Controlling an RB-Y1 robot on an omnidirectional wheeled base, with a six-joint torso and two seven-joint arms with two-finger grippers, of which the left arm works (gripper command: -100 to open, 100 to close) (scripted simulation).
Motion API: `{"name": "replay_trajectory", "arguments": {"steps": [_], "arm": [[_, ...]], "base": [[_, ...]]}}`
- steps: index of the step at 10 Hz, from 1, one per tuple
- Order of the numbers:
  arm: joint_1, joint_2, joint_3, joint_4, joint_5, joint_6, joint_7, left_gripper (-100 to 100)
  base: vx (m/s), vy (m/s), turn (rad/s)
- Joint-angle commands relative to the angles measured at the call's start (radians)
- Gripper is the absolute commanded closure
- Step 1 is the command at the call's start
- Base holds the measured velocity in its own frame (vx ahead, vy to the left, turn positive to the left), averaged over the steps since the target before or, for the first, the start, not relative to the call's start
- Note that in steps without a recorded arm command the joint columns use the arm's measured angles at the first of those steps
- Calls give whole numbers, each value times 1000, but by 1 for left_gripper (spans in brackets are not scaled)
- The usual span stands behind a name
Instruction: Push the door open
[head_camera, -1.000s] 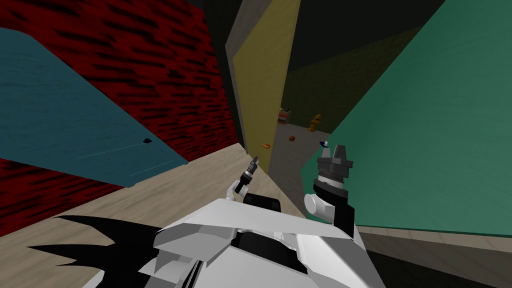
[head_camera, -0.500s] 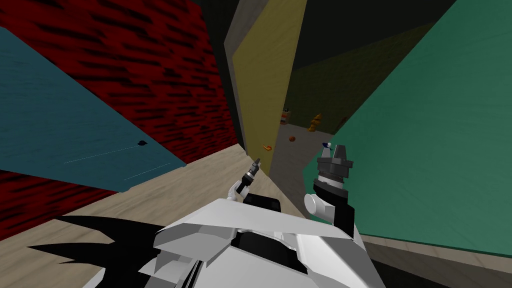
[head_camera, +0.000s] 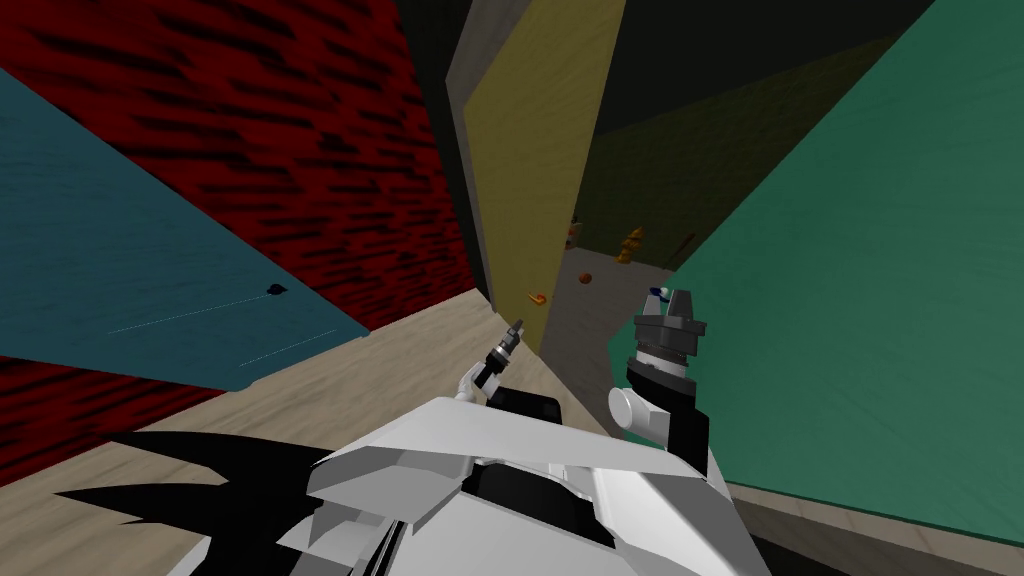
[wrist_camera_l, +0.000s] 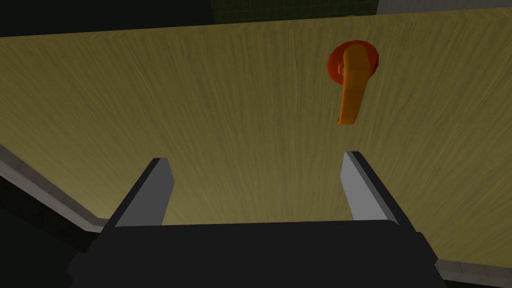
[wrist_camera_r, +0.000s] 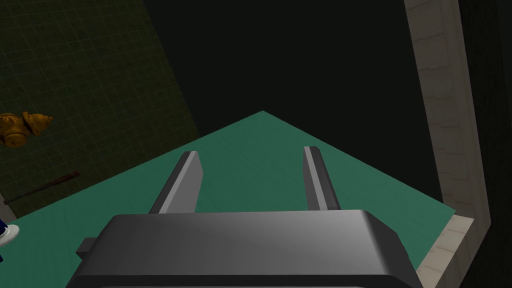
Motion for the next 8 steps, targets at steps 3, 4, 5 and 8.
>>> {"name": "replay_trajectory", "arguments": {"steps": [3, 4, 5, 8], "arm": [[-32, -8, -16, 75, -6, -15, 5, -100], [-40, -11, -21, 95, -8, -18, 7, -100], [-55, -15, -32, 133, -13, -24, 10, -100], [-90, -29, -55, 220, -22, -37, 18, -100]], "base": [[65, 45, -19], [89, 55, -16], [163, 97, -33], [146, 103, -33]]}}
